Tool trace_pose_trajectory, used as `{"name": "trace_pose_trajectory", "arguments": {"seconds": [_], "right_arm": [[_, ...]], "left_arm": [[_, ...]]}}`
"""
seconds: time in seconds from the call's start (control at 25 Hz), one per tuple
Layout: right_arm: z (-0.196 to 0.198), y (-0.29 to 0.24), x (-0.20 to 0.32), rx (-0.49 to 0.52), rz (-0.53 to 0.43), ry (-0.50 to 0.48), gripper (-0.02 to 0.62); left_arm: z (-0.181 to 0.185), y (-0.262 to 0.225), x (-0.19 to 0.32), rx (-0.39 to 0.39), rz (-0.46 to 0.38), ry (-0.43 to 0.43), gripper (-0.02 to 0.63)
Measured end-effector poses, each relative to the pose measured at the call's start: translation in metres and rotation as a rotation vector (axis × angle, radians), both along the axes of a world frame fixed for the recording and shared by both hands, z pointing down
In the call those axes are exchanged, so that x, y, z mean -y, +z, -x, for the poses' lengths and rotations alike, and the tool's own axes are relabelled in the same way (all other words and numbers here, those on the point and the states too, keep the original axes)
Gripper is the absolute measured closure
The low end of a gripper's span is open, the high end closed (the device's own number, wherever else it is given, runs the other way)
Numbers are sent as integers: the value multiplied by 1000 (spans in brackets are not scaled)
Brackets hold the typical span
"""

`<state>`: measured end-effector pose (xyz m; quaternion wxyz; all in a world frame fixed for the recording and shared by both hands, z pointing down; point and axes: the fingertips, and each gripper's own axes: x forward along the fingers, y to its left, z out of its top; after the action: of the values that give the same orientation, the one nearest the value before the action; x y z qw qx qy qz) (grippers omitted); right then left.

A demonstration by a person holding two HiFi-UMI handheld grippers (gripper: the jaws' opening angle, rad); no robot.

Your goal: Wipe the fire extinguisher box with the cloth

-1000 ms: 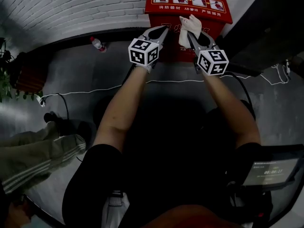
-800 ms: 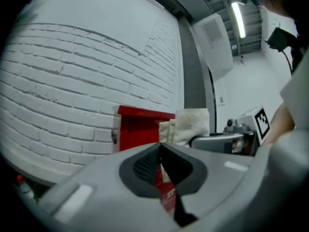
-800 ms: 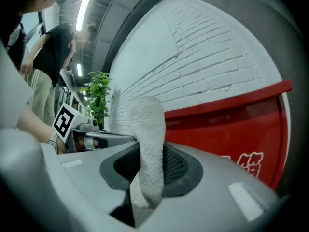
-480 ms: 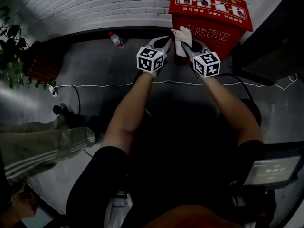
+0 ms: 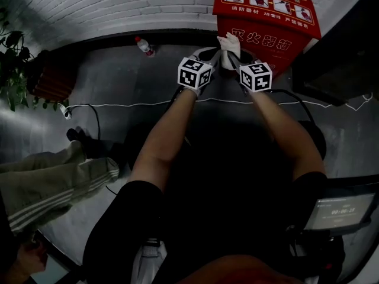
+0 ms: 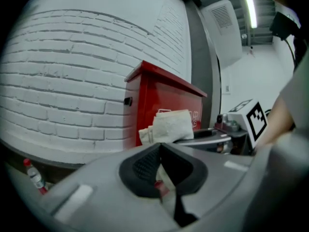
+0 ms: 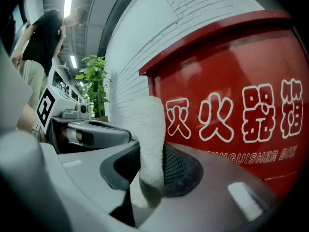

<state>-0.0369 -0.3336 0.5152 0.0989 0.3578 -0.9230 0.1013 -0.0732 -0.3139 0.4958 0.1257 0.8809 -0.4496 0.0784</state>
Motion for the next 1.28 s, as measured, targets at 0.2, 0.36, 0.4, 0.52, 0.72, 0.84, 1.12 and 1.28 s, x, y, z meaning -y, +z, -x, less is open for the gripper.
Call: {"name": "trace_pose_trajectory", "arguments": {"seconds": [0.2,0.36,0.4,0.52,0.72,0.84,1.12,1.28], "right_arm": [[-18,6,19,-43,-9,66,488],[-30,9,29,-59,-6,106,488],[-32,9,30,-63,-8,110,488],[-40,9,32,-79,-12,122,488],[-63,12,34,-98,-8,150,487],[-81,15,35,-109,-3,172,486],[-141,12,37,-130,10,250,486],[-184,12,39,-144,19,306,485]], "left_arm": [[-16,8,9,4,17,17,603],[-28,13,16,-3,27,19,603],[-30,14,17,-4,28,20,603],[-39,15,22,-6,27,28,603],[-62,16,29,-20,19,51,603],[-83,15,33,-36,12,74,603],[-135,18,39,-49,15,150,603],[-164,19,40,-58,14,190,603]]}}
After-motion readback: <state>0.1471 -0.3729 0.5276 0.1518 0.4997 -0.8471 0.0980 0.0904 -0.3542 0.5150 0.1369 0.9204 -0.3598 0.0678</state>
